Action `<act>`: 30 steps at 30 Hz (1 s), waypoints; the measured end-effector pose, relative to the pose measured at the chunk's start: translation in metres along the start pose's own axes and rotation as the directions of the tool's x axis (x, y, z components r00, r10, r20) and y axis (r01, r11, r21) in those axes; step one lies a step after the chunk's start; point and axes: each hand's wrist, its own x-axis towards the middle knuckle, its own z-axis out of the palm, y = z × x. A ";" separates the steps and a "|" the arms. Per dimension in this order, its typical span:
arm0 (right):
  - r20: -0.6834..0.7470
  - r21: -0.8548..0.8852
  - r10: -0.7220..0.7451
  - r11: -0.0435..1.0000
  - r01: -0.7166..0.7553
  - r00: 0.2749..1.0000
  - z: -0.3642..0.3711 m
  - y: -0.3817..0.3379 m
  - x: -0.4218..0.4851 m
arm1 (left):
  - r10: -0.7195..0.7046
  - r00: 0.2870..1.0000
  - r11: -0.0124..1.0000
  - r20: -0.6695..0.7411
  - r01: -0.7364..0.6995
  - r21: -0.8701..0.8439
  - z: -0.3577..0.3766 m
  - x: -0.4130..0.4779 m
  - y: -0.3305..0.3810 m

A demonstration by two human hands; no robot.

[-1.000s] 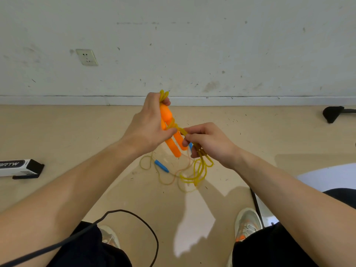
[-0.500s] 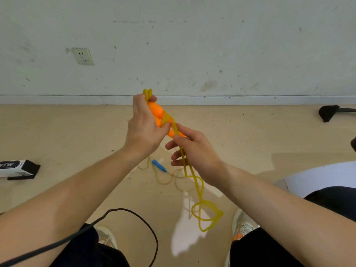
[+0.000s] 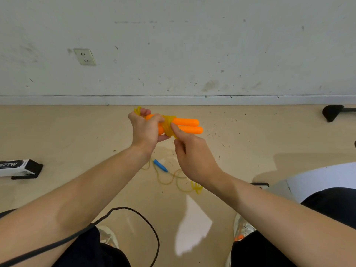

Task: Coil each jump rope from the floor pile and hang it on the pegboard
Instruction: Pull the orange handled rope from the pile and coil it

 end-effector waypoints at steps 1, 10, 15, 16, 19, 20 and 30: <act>0.019 -0.050 0.008 0.999 -0.007 1.000 0.000 0.000 -0.001 | -0.015 1.000 1.000 -0.002 0.015 -0.007 0.000 -0.001 0.000; 0.089 -0.153 -0.105 0.981 0.118 0.990 0.014 -0.011 -0.018 | -0.010 0.999 0.999 -0.035 0.011 0.033 0.001 -0.005 0.000; 0.009 0.273 0.184 0.945 -0.180 0.983 0.006 -0.002 -0.006 | -0.089 0.996 0.993 -0.018 0.088 -0.073 -0.003 0.001 0.007; 0.034 0.275 0.200 0.940 -0.202 0.979 0.004 0.002 -0.004 | -0.116 0.993 0.989 0.003 0.115 -0.097 -0.004 0.003 0.010; 0.245 0.209 0.206 0.943 -0.259 0.948 -0.002 0.013 0.000 | -0.179 0.975 0.961 0.135 0.203 -0.187 -0.011 0.009 0.020; 0.313 0.159 0.209 0.950 -0.268 0.926 -0.004 0.019 0.001 | -0.184 0.962 0.956 0.202 0.223 -0.189 -0.014 0.009 0.024; 0.482 -0.043 0.197 0.978 -0.202 0.853 -0.040 0.050 0.032 | -0.203 0.745 0.952 0.636 -0.003 0.307 -0.038 0.006 0.037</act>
